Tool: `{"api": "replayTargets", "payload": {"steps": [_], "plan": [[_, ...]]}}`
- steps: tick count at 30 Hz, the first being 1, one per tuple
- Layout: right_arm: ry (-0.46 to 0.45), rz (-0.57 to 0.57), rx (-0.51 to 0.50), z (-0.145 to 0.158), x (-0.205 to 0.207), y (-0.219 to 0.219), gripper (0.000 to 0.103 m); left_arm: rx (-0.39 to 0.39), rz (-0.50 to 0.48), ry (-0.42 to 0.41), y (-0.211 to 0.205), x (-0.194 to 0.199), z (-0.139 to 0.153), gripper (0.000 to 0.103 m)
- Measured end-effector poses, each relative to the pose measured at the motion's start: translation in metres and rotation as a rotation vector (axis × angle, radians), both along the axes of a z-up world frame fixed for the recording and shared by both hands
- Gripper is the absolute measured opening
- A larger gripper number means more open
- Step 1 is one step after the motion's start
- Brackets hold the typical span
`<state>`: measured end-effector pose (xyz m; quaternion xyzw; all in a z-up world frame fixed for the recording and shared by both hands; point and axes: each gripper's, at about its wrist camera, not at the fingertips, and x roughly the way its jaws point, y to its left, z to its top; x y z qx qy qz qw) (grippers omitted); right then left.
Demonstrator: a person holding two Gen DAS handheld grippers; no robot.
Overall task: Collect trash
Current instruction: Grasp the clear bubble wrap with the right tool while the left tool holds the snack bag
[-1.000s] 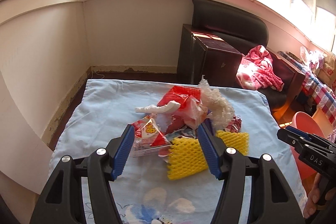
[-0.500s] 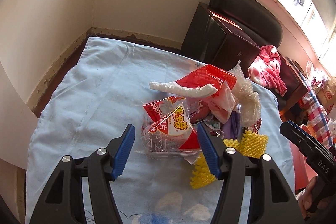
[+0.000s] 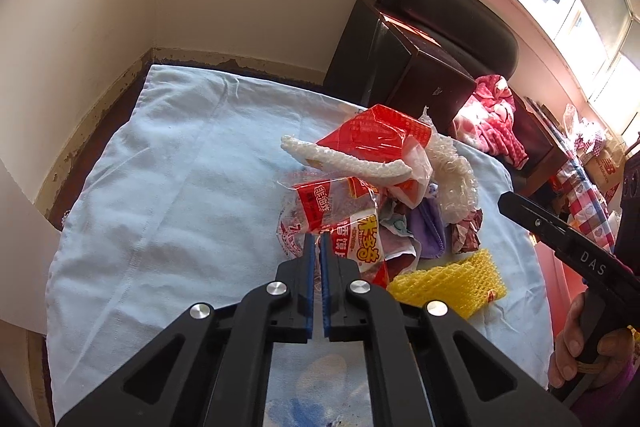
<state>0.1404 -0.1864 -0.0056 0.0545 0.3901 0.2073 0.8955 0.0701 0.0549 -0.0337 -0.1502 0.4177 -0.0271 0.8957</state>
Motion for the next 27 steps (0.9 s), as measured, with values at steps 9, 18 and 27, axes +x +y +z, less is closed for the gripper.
{"api": "replayTargets", "payload": {"steps": [9,18,27], "plan": [[0.015,0.031,-0.011,-0.004,0.022,0.019,0.034,0.033,-0.019,-0.01,0.01,-0.007,0.011,0.002],[0.038,0.009,-0.084,-0.024,0.025,0.029,0.034,0.015,0.0,-0.014,0.022,-0.013,0.01,0.002],[0.016,-0.005,-0.073,-0.019,0.009,0.02,0.018,0.006,0.003,-0.046,0.019,-0.022,0.022,0.002]]}}
